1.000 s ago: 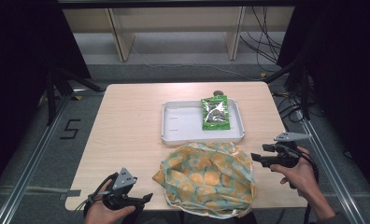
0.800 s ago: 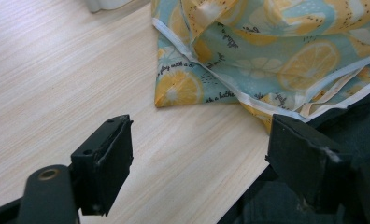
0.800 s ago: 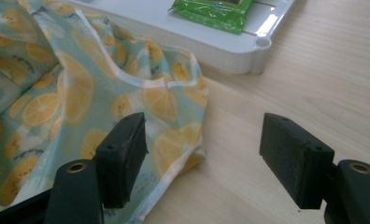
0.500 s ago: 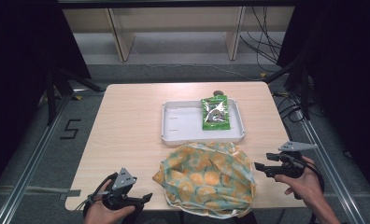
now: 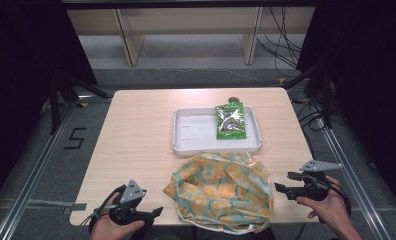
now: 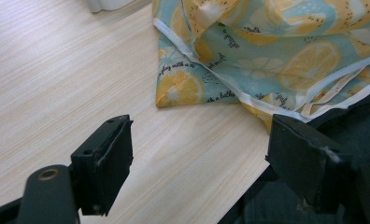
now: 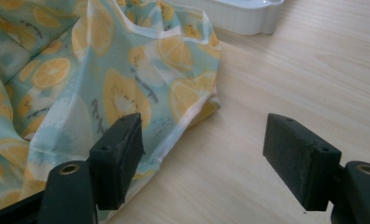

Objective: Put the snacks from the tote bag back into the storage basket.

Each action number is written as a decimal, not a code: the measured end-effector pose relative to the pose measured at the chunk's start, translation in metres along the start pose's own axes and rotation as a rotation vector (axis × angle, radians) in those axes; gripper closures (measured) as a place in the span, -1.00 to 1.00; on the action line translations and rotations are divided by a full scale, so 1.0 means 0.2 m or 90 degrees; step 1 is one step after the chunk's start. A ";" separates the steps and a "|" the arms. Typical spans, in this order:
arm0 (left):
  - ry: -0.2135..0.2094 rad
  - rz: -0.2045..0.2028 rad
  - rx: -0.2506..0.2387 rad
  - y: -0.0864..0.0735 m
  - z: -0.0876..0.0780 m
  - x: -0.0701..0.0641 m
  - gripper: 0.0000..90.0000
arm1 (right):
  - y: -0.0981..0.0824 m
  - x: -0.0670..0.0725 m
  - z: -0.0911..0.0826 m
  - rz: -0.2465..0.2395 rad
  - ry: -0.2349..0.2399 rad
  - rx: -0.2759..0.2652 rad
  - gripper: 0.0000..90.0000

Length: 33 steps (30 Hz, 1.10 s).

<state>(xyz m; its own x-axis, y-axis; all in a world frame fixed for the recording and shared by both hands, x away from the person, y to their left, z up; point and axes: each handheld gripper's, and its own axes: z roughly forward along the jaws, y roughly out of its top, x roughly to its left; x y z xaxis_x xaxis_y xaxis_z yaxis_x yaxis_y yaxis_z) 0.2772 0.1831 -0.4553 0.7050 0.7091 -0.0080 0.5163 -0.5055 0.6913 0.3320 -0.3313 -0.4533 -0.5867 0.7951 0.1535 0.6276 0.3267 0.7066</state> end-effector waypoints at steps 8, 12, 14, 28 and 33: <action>0.003 0.004 -0.001 0.00 0.00 0.00 -0.52 | -0.05 0.01 -0.02 0.008 0.001 -0.001 -0.36; 0.001 0.003 -0.001 0.00 0.00 0.00 -0.52 | -0.08 0.02 -0.03 0.013 0.000 -0.013 -0.36; 0.002 0.004 -0.001 0.00 0.00 0.00 -0.52 | -0.09 0.03 -0.04 0.024 -0.005 -0.011 -0.36; 0.002 -0.004 -0.005 0.00 0.00 0.00 -0.52 | -0.11 0.03 -0.06 0.017 -0.019 -0.009 -0.36; 0.002 -0.002 -0.004 0.00 0.00 0.00 -0.52 | -0.11 0.02 -0.06 0.010 -0.020 -0.015 -0.36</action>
<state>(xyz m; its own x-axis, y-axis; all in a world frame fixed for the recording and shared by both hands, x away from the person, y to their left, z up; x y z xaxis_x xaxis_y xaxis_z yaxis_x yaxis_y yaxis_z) 0.2778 0.1828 -0.4557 0.7014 0.7127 -0.0081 0.5156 -0.4995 0.6962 0.3095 -0.3417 -0.4602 -0.5605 0.8157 0.1429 0.6243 0.3028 0.7201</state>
